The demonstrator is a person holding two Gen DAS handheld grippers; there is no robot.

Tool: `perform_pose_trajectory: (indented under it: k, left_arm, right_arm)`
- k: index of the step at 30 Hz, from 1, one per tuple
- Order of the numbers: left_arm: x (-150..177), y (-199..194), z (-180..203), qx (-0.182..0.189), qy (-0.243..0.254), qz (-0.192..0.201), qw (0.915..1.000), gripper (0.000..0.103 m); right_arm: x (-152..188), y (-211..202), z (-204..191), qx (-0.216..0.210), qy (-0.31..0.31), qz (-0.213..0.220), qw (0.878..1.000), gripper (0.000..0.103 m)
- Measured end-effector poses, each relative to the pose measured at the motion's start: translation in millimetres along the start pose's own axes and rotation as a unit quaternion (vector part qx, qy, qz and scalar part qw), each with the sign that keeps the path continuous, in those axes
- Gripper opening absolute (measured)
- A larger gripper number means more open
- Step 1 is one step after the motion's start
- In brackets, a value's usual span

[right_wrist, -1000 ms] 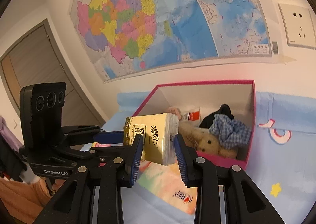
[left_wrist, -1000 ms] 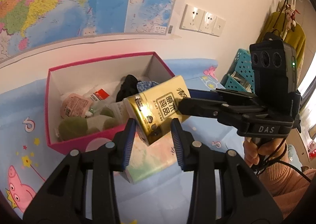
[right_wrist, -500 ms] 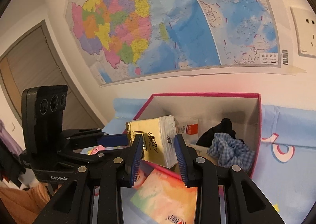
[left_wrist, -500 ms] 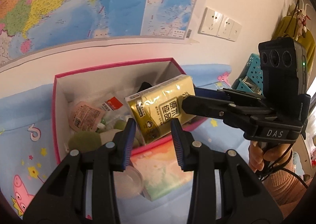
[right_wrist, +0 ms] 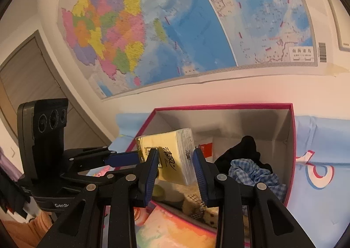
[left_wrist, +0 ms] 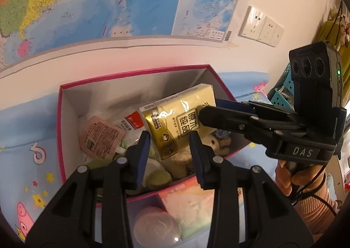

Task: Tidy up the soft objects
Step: 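Open the right gripper to release the yellow pack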

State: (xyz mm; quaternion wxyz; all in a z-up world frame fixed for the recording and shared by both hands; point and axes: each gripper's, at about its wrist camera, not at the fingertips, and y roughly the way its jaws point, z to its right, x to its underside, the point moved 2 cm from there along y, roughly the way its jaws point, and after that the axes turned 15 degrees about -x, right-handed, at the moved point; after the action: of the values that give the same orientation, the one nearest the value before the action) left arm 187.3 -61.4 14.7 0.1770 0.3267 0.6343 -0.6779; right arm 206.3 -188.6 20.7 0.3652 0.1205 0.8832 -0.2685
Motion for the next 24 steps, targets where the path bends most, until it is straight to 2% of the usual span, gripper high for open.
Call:
perform_pose_trajectory:
  k: [14,19,24]
  left_arm:
    - [-14,35,-1,-0.014,-0.002,-0.047,0.9988,0.039]
    - [-11,23,-4,-0.018,-0.005,-0.028,0.9994,0.039]
    - [4,-5,-6,-0.019,0.002,0.014,0.9997,0.039]
  right_arm:
    - [-5,14,34,0.038,0.048,0.006,0.998,0.035]
    - [0,4,35,0.045,0.051,0.016,0.998,0.035]
    - [10,-10,20,0.044,0.030,0.013,0.998,0.036]
